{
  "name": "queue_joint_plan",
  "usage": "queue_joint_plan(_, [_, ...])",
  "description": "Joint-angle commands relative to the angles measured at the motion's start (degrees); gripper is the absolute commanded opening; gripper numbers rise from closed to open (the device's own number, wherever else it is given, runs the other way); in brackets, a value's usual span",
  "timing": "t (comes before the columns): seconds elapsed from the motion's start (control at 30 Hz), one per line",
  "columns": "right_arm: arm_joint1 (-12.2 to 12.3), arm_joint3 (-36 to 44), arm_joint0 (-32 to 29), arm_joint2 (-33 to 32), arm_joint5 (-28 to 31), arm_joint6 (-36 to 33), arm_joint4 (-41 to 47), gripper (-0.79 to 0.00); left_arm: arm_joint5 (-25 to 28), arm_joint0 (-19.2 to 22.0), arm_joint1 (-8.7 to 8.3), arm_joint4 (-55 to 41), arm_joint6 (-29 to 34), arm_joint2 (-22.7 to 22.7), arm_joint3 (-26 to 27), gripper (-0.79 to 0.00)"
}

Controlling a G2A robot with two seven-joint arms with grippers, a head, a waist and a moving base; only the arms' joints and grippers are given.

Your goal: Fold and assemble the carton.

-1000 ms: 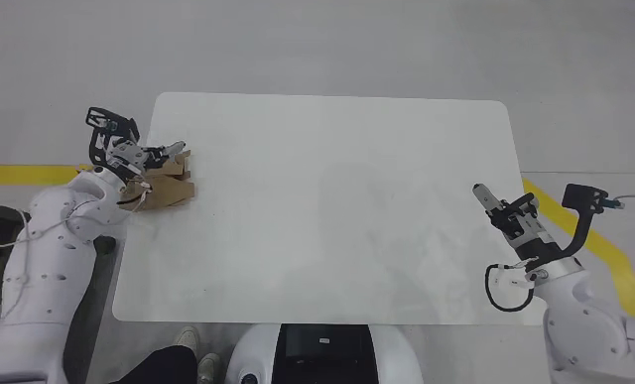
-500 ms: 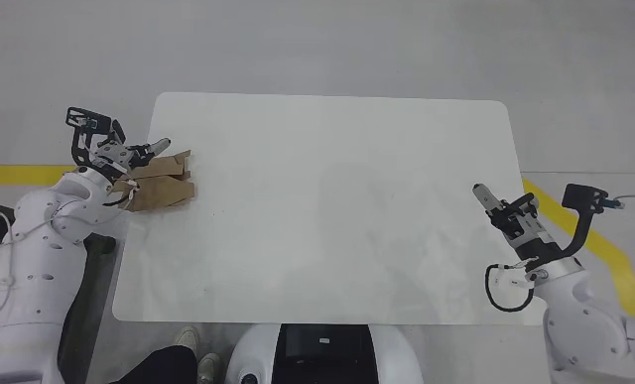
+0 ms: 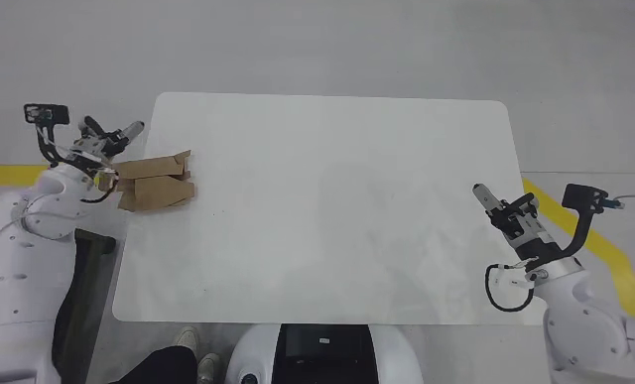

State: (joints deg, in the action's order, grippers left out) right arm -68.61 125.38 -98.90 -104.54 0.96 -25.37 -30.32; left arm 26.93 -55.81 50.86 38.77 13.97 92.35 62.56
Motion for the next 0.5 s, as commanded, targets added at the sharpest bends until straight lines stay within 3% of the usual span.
queue_joint_plan(0.0, [0.0,0.0,0.0,0.0,0.0,0.0,0.0,0.0,0.3,-0.4,-0.39,-5.0,2.2,3.0,-0.5,0.0])
queue_joint_plan(0.3, [0.0,0.0,0.0,0.0,0.0,0.0,0.0,0.0,1.9,-2.2,-1.73,-29.9,17.9,13.1,-4.8,0.0])
queue_joint_plan(0.47, [0.0,0.0,0.0,0.0,0.0,0.0,0.0,0.0,1.9,-3.1,-2.09,-38.8,21.4,16.3,-9.2,0.0])
